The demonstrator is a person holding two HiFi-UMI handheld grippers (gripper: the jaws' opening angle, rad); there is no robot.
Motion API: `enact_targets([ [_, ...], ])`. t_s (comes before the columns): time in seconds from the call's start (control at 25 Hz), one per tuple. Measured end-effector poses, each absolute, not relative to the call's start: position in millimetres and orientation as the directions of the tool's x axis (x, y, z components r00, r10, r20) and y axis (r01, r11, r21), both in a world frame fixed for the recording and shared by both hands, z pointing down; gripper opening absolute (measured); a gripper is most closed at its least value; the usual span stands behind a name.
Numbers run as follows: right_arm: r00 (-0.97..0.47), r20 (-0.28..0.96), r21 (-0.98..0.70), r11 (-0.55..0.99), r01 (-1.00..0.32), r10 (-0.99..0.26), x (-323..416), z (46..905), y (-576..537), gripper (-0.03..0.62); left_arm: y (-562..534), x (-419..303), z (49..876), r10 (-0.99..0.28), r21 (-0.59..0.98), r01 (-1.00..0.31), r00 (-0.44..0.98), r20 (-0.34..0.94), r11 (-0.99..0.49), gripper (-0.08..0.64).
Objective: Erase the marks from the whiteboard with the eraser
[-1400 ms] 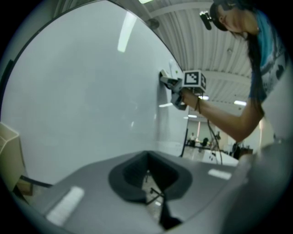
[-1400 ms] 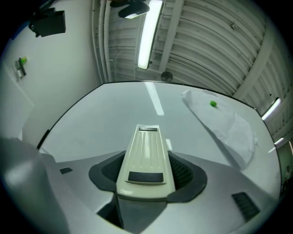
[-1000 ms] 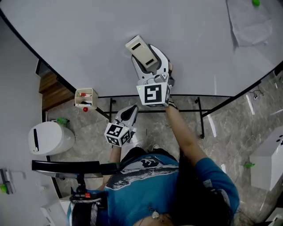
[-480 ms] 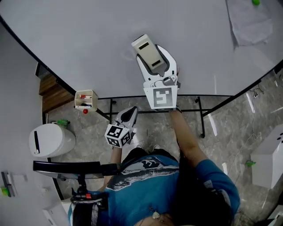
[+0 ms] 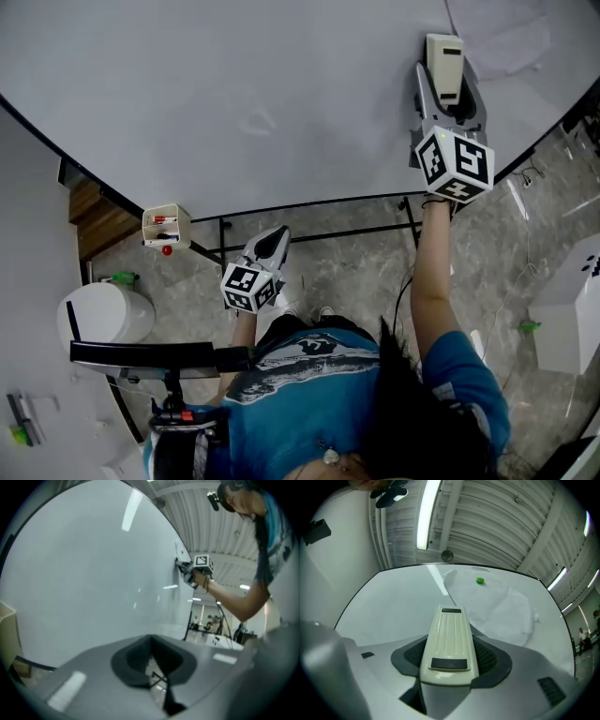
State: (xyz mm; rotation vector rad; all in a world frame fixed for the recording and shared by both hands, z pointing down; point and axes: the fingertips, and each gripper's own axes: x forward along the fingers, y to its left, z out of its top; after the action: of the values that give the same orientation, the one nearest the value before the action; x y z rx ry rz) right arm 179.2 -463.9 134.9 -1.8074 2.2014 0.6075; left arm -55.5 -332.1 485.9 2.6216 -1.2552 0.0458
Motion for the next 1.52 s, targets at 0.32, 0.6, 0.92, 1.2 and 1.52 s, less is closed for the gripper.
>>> enact_targets([
  [0.32, -0.163, -0.412, 0.184, 0.094, -0.978, -0.897, 193.9, 137.7, -469.4, 0.263, -332.5, -51.0, 485.9, -0.756, 0.195, -0.764, 0.642, 0.131, -0.615, 0.003],
  [0.6, -0.190, -0.424, 0.207, 0.110, -0.972, -0.886, 153.8, 151.5, -468.7, 0.263, -333.7, -59.9, 490.1, -0.769, 0.197, -0.777, 0.625, 0.133, -0.598, 0.003],
  [0.92, -0.335, -0.372, 0.354, 0.202, -0.913, -0.866, 47.4, 192.3, -463.9, 0.263, -333.2, -65.6, 494.5, -0.779, 0.201, -0.788, 0.611, 0.137, -0.583, 0.003],
  [1.2, -0.480, -0.241, 0.548, 0.290, -0.784, -0.843, -55.5, 247.3, -451.6, 0.263, -331.3, -73.6, 495.7, -0.792, 0.204, -0.799, 0.595, 0.137, -0.565, 0.003],
  [1.52, -0.539, -0.164, 0.645, 0.324, -0.692, -0.826, -115.6, 291.2, -442.6, 0.264, -323.0, -88.5, 491.1, -0.807, 0.204, -0.812, 0.576, 0.131, -0.547, 0.003],
])
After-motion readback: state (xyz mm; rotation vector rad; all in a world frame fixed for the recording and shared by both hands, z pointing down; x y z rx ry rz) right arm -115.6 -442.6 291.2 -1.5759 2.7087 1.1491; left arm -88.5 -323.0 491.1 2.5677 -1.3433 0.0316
